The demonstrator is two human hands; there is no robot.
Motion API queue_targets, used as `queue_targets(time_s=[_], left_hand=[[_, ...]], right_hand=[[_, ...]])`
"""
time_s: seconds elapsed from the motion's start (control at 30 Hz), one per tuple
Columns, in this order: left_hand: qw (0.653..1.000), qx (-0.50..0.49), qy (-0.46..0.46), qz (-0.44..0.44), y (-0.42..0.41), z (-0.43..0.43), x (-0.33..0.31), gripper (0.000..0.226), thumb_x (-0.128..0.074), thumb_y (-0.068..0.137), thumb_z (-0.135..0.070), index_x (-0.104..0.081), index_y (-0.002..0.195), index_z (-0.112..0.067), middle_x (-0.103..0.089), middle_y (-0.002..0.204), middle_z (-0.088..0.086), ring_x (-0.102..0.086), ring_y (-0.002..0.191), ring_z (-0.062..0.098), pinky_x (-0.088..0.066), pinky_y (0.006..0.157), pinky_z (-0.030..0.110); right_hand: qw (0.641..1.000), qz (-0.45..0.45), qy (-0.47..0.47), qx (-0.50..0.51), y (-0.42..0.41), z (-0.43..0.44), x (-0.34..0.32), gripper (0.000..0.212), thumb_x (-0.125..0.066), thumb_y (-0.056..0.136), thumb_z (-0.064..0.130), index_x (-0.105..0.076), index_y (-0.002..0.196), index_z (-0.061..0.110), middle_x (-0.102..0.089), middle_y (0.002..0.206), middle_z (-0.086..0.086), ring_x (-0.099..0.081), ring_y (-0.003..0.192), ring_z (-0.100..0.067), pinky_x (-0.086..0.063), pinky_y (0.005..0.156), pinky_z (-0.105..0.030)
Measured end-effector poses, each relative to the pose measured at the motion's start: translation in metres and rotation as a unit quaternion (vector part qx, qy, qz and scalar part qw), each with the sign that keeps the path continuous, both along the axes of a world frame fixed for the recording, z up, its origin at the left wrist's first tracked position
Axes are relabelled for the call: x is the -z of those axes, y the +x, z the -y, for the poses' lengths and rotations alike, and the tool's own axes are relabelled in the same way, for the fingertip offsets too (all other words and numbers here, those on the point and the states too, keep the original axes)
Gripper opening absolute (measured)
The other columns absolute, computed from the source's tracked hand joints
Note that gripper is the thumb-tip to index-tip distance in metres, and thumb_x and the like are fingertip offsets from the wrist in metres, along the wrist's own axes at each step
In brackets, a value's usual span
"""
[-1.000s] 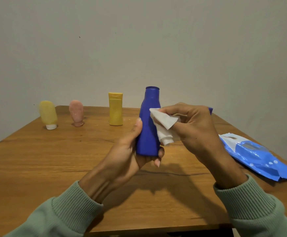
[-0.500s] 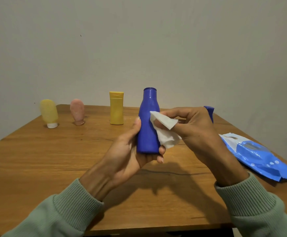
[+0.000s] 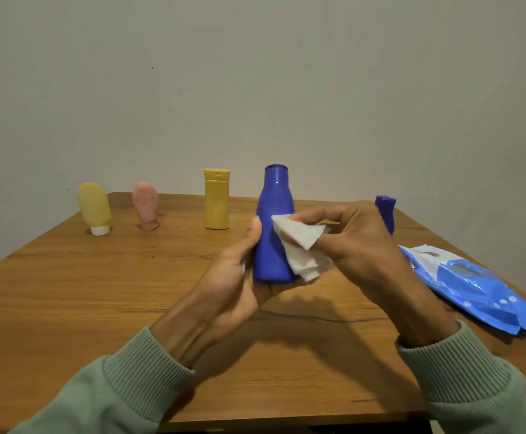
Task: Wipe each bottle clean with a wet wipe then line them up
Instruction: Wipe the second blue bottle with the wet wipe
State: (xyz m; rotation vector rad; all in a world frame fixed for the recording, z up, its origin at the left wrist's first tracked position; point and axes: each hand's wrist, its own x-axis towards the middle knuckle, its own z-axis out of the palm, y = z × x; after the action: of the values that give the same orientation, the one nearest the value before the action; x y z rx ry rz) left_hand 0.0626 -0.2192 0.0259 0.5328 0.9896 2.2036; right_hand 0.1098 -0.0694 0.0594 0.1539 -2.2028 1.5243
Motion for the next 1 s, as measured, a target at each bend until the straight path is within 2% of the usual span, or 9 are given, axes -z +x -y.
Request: queue_targets(time_s=[0.13, 0.33, 0.4, 0.53, 0.67, 0.77, 0.83, 0.93, 1.0], left_hand=[[0.998, -0.046, 0.004, 0.036, -0.005, -0.001, 0.001, 0.046, -0.038, 0.099, -0.040, -0.055, 0.125, -0.006, -0.066, 0.120, 0.020, -0.067, 0.102, 0.028, -0.055, 0.088, 0.043], [0.999, -0.026, -0.022, -0.003, -0.002, -0.004, 0.004, 0.041, -0.041, 0.097, -0.036, -0.055, 0.128, -0.013, -0.068, 0.120, 0.015, -0.068, 0.102, 0.032, -0.059, 0.078, 0.051], [0.999, -0.040, -0.024, -0.007, -0.003, -0.005, 0.005, 0.040, -0.040, 0.098, -0.036, -0.057, 0.124, -0.012, -0.069, 0.116, 0.015, -0.070, 0.097, 0.030, -0.059, 0.078, 0.051], [0.996, -0.078, -0.033, -0.015, -0.008, -0.006, 0.006, 0.041, -0.040, 0.097, -0.039, -0.064, 0.110, -0.008, -0.073, 0.104, 0.013, -0.069, 0.089, 0.023, -0.056, 0.081, 0.045], [0.991, -0.069, -0.074, -0.092, -0.005, -0.006, 0.009, 0.044, -0.040, 0.095, -0.040, -0.058, 0.123, -0.011, -0.071, 0.108, 0.016, -0.070, 0.085, 0.031, -0.059, 0.069, 0.045], [0.984, -0.055, -0.102, -0.136, -0.002, -0.007, 0.014, 0.045, -0.039, 0.097, -0.042, -0.053, 0.128, -0.013, -0.071, 0.104, 0.015, -0.068, 0.083, 0.033, -0.058, 0.068, 0.042], [0.982, -0.062, -0.105, -0.144, -0.001, -0.008, 0.015, 0.044, -0.039, 0.098, -0.042, -0.053, 0.128, -0.013, -0.071, 0.101, 0.014, -0.068, 0.081, 0.031, -0.058, 0.070, 0.042], [0.989, -0.083, -0.078, -0.096, -0.002, -0.007, 0.010, 0.038, -0.040, 0.098, -0.037, -0.058, 0.119, -0.012, -0.073, 0.100, 0.013, -0.070, 0.084, 0.030, -0.059, 0.071, 0.045], [0.993, -0.099, -0.052, -0.040, -0.005, -0.007, 0.007, 0.034, -0.041, 0.098, -0.035, -0.061, 0.111, -0.011, -0.073, 0.102, 0.013, -0.069, 0.090, 0.028, -0.059, 0.073, 0.046]], right_hand=[[0.992, 0.031, 0.120, -0.022, -0.001, 0.004, 0.003, 0.020, -0.075, 0.077, 0.017, -0.075, 0.096, 0.022, -0.071, 0.094, 0.007, -0.066, 0.088, -0.009, -0.057, 0.071, -0.025], [0.998, -0.044, -0.017, 0.051, -0.005, 0.008, 0.009, 0.017, -0.074, 0.078, 0.011, -0.072, 0.090, 0.023, -0.071, 0.091, 0.004, -0.068, 0.079, -0.004, -0.052, 0.058, -0.016], [0.997, -0.048, 0.022, 0.051, -0.005, 0.008, 0.010, 0.017, -0.073, 0.079, 0.012, -0.072, 0.093, 0.023, -0.070, 0.093, 0.005, -0.067, 0.081, -0.005, -0.052, 0.060, -0.016], [0.985, -0.021, 0.172, 0.009, -0.003, 0.009, 0.010, 0.024, -0.073, 0.078, 0.014, -0.072, 0.100, 0.024, -0.067, 0.095, 0.008, -0.063, 0.087, -0.004, -0.051, 0.069, -0.012], [0.993, -0.074, 0.074, 0.057, -0.007, 0.007, 0.011, 0.018, -0.074, 0.078, 0.019, -0.073, 0.096, 0.023, -0.069, 0.093, 0.009, -0.064, 0.085, -0.004, -0.054, 0.068, -0.016], [0.984, -0.117, 0.047, 0.125, -0.010, 0.001, 0.012, 0.021, -0.071, 0.081, 0.013, -0.072, 0.102, 0.016, -0.069, 0.096, 0.004, -0.064, 0.087, -0.004, -0.053, 0.069, -0.016], [0.984, -0.118, 0.046, 0.123, -0.009, 0.000, 0.012, 0.022, -0.071, 0.081, 0.013, -0.071, 0.103, 0.017, -0.068, 0.097, 0.005, -0.064, 0.088, -0.004, -0.052, 0.069, -0.014], [0.994, -0.074, 0.067, 0.050, -0.006, 0.005, 0.011, 0.020, -0.072, 0.079, 0.019, -0.071, 0.098, 0.024, -0.068, 0.096, 0.008, -0.064, 0.089, -0.005, -0.053, 0.068, -0.014], [0.990, -0.043, 0.129, 0.023, -0.006, 0.007, 0.011, 0.023, -0.072, 0.079, 0.015, -0.072, 0.100, 0.024, -0.068, 0.098, 0.006, -0.063, 0.091, -0.006, -0.053, 0.072, -0.015]])
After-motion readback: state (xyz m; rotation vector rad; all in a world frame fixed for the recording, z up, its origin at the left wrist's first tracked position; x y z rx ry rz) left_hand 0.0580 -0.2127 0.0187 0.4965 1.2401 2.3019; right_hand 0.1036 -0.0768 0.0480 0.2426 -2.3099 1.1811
